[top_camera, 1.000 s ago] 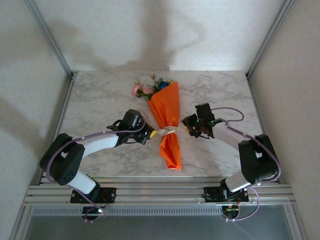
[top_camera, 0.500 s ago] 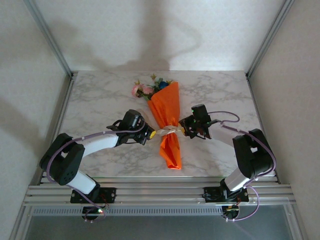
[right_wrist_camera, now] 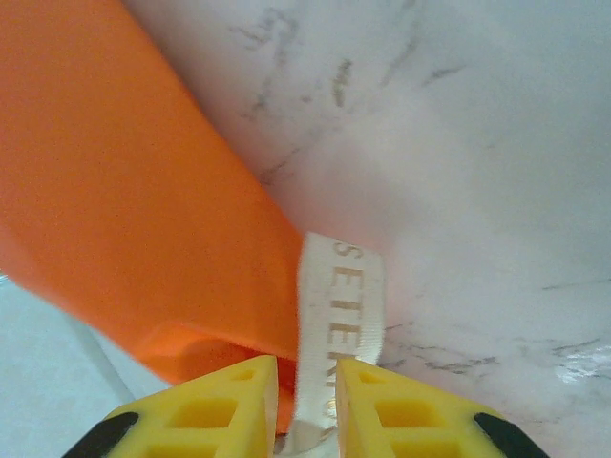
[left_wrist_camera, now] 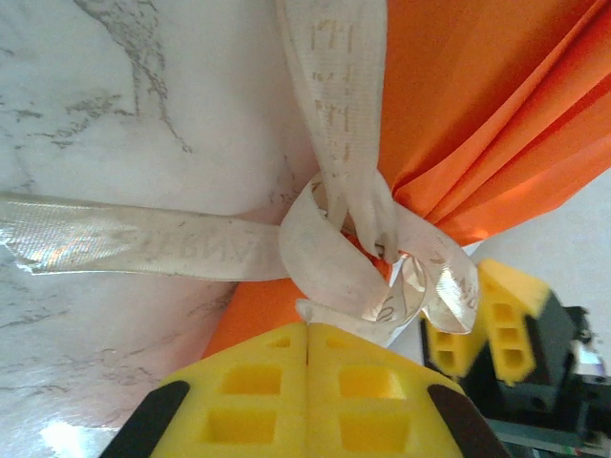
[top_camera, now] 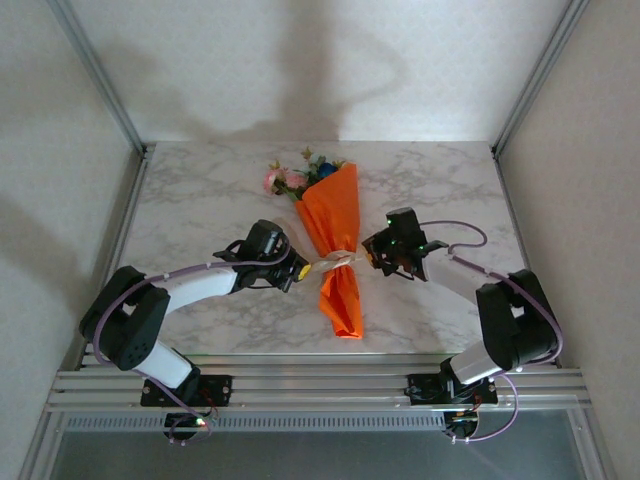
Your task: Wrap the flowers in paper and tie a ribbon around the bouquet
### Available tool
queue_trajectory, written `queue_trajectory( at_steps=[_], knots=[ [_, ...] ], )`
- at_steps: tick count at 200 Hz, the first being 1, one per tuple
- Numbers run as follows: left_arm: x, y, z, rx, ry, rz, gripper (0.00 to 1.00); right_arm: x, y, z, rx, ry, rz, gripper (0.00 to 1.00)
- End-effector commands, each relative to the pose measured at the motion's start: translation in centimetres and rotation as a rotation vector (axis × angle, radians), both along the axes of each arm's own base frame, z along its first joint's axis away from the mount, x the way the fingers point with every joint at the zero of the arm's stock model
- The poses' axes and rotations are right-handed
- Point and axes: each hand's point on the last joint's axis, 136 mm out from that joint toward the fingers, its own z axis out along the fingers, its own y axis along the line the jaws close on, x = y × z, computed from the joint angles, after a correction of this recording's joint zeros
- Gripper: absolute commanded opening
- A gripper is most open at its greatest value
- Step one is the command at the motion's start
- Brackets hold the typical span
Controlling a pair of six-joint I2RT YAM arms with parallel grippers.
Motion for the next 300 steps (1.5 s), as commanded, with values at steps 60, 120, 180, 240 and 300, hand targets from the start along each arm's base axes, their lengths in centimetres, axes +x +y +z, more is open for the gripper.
queue_trajectory(
  at_steps=[60,120,180,240,300],
  knots=[
    [0.2,-0.6,0.1,0.022,0.002,-0.052,0.00,2.8,2.2,0.1,0.020,-0.049,0.093,0.09],
    [0.2,-0.6,0.0,0.024,0.005,-0.052,0.00,1.0,3.2,0.5,0.038,-0.042,0.134,0.14],
    [0.2,-0.6,0.0,0.022,0.004,-0.056,0.00,-0.5,3.1,-0.4,0.026,-0.024,0.143,0.20],
    [0.1,-0.6,0.1,0.024,0.002,-0.059,0.00,-0.6,3.1,-1.4,0.021,-0.009,0.137,0.24],
    [0.0,-0.5,0.1,0.027,0.003,-0.064,0.00,-0.9,3.1,-2.3,0.049,0.030,0.095,0.26]
  ],
)
